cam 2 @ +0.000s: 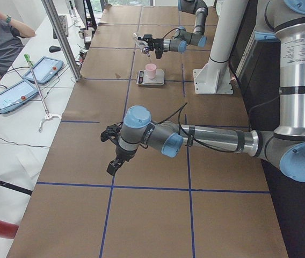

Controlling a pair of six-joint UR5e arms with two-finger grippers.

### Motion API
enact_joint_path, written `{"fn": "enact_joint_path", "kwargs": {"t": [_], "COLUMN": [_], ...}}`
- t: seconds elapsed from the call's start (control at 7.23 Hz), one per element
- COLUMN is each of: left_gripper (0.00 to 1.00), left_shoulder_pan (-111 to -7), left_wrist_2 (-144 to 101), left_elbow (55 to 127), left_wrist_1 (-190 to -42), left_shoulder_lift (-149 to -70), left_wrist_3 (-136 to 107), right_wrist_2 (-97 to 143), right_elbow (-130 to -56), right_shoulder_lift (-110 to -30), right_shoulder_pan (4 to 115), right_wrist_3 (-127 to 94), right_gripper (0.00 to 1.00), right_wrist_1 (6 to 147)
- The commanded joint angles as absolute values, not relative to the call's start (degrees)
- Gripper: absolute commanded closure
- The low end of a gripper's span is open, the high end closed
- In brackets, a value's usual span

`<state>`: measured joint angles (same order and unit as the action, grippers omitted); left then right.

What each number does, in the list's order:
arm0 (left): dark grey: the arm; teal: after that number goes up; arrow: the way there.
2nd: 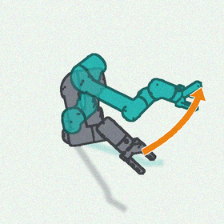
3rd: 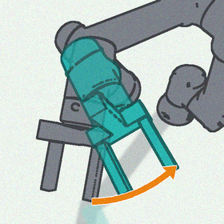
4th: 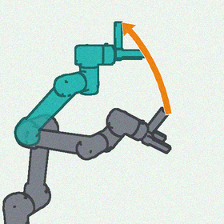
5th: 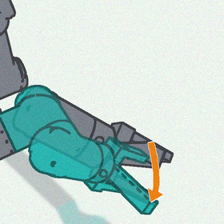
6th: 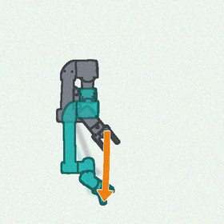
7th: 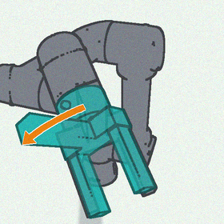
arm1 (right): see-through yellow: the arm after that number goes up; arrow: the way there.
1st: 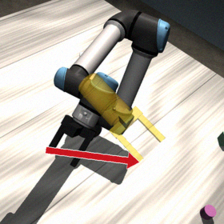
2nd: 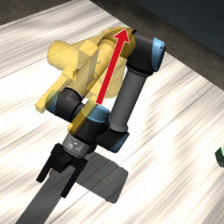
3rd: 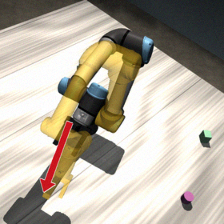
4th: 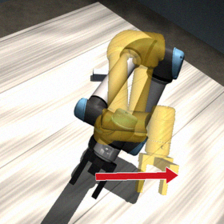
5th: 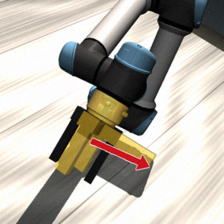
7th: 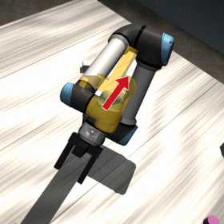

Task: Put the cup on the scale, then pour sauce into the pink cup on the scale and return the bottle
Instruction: 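Tilt the dispenser spout down over the pink cup to pour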

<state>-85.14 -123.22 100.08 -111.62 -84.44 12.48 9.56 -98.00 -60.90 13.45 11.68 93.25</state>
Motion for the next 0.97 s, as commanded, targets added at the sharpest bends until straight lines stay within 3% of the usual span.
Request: {"fn": "enact_joint_path", "kwargs": {"t": [0.0,0.83], "left_gripper": [0.00,0.00], "left_shoulder_pan": [-85.08,-85.08], "left_wrist_2": [-123.31,-123.31], "left_elbow": [100.02,100.46], "left_wrist_1": [-111.62,-111.53], "left_shoulder_lift": [-84.46,-84.73], "left_wrist_3": [12.48,12.39], "right_wrist_2": [7.91,13.07], "right_elbow": [-98.00,-97.91], "right_shoulder_lift": [-60.91,-62.05], "right_shoulder_pan": [13.45,13.19], "right_wrist_3": [13.97,2.87], "right_gripper": [1.00,1.00], "right_wrist_1": [93.16,90.81]}}
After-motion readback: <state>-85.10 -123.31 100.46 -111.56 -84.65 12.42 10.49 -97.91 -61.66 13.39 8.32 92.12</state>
